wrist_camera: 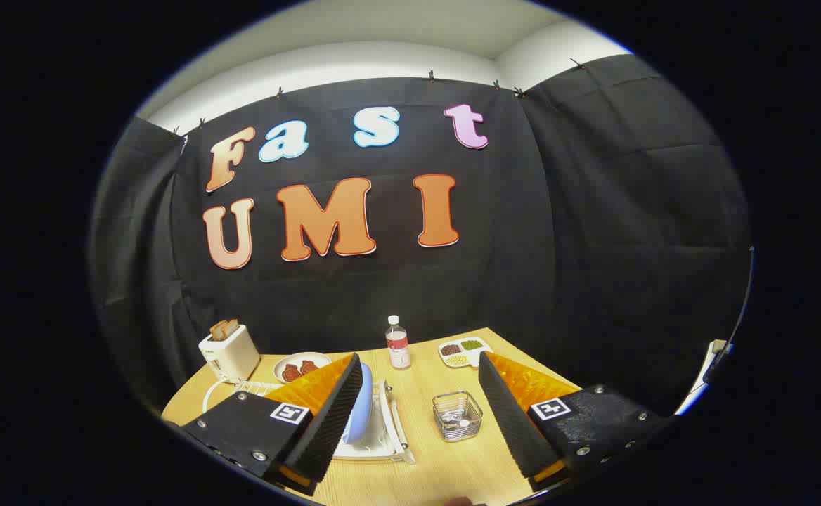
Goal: Take the plate from the dish rack, then take the spoon from the basket and place it into the plate.
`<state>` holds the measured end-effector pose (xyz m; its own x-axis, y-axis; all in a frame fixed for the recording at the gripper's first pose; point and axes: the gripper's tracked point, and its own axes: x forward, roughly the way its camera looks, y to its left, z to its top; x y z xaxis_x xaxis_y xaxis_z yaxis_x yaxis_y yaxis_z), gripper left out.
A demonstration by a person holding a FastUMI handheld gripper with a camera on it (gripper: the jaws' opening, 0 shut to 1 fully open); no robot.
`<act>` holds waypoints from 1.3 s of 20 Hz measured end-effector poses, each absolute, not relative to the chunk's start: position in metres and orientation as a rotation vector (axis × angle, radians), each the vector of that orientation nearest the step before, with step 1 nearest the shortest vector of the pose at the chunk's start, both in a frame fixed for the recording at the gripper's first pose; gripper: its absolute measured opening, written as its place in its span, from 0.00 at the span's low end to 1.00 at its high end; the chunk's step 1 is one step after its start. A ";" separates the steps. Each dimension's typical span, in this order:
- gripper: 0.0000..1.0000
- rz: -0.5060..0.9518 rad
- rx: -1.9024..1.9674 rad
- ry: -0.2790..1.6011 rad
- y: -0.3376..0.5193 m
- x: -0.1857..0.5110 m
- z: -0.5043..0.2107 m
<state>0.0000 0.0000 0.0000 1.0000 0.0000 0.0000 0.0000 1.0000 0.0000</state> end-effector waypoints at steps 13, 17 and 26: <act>0.99 0.023 -0.045 0.044 0.029 -0.012 -0.011; 0.99 0.041 -0.046 0.057 0.037 -0.013 -0.015; 0.99 0.078 -0.044 0.075 0.053 -0.008 -0.024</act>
